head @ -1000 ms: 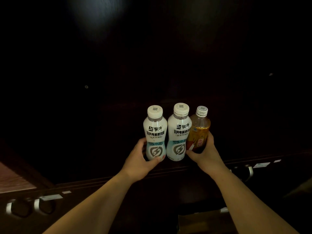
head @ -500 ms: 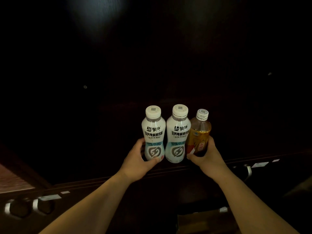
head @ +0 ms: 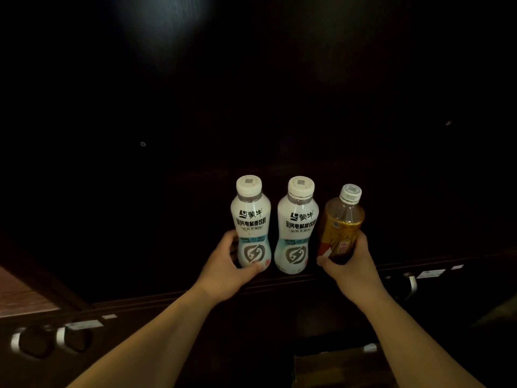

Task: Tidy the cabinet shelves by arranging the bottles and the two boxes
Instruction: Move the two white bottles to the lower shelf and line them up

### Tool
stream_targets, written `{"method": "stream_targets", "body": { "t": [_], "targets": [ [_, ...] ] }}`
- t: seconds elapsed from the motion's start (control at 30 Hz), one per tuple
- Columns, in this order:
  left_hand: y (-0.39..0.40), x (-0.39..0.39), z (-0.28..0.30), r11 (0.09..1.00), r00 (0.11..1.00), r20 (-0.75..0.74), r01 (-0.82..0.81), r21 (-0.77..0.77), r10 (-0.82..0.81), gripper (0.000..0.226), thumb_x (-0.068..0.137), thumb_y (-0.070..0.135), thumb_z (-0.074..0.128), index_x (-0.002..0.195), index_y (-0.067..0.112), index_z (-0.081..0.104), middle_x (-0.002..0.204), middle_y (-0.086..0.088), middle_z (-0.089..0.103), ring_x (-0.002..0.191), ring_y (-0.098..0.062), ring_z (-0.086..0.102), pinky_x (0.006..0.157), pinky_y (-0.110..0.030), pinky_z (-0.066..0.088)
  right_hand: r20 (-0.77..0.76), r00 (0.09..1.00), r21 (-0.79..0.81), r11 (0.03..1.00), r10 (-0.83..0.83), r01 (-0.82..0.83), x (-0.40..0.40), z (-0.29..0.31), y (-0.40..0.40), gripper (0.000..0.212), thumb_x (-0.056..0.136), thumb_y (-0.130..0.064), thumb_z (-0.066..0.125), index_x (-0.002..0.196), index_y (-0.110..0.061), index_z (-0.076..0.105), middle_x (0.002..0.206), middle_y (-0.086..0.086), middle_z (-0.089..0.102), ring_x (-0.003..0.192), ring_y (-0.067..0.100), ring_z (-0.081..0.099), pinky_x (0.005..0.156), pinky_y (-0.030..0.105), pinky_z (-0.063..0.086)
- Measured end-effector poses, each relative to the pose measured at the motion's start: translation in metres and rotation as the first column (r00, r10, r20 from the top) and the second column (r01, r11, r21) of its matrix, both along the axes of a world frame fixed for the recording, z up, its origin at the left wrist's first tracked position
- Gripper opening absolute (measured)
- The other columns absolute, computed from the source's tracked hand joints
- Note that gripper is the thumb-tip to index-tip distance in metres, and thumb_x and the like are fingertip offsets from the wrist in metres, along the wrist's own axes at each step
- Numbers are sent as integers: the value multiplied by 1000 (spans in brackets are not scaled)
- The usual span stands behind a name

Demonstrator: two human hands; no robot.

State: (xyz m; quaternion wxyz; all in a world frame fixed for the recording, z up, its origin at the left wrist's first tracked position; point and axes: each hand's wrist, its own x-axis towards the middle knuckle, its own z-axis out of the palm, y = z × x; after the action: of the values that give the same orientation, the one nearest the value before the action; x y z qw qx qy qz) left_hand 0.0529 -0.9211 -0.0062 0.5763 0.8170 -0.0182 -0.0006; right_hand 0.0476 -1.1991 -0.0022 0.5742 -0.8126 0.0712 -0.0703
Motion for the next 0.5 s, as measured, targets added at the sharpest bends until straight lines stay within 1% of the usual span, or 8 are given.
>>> {"method": "stream_targets", "body": {
  "t": [0.07,0.2,0.3,0.37,0.4,0.43,0.5],
  "targets": [
    [3,-5,-2,1000,1000,-4,19,11,-19,79,56,55,94,117,68,45,120,38,60,112,6,62,94,-31,56,-2,1000,-2,1000,3,-3,-8,-3,-3,92,72,-26,88,143,-41,31,116,-23,58,103,-9,52,82,21,41],
    [3,-12,-1,998,999,-11,51,27,-51,82,55,57,94,117,71,43,122,38,59,116,7,59,97,-31,54,-4,1000,-36,999,18,-18,-16,-5,-2,93,72,-28,88,144,-42,31,116,-23,58,103,-9,51,87,24,40],
    [-1,-13,3,997,998,-12,65,43,-64,80,54,60,92,114,76,41,122,38,59,116,10,58,97,-29,53,-17,999,-65,997,45,-46,-12,-3,-1,90,74,-29,87,143,-43,31,113,-25,58,101,-11,50,80,19,39],
    [-2,-13,3,997,998,-2,55,54,-55,79,54,60,91,112,77,40,123,30,62,117,8,58,99,-31,53,-22,999,-102,993,49,-51,-11,-2,1,88,74,-33,86,141,-45,30,108,-29,56,96,-13,49,74,14,35],
    [-2,-14,3,997,999,2,49,57,-49,79,53,62,90,113,76,40,125,27,62,118,7,58,99,-33,53,-22,999,-111,993,46,-48,-11,-2,1,88,74,-34,86,141,-45,30,107,-30,55,97,-10,50,75,15,35],
    [-3,-13,3,997,999,4,44,58,-45,80,51,65,90,114,75,40,127,25,61,118,6,58,100,-33,53,-22,999,-112,993,42,-44,-10,-4,2,88,74,-34,86,142,-45,30,107,-30,55,102,-6,51,79,19,37],
    [-3,-12,2,997,999,3,41,63,-41,83,51,66,89,117,72,40,128,24,61,118,5,58,99,-33,53,-27,999,-107,993,39,-42,-8,-5,1,87,75,-33,85,143,-43,31,110,-27,56,112,4,52,90,28,40]
  ]
}}
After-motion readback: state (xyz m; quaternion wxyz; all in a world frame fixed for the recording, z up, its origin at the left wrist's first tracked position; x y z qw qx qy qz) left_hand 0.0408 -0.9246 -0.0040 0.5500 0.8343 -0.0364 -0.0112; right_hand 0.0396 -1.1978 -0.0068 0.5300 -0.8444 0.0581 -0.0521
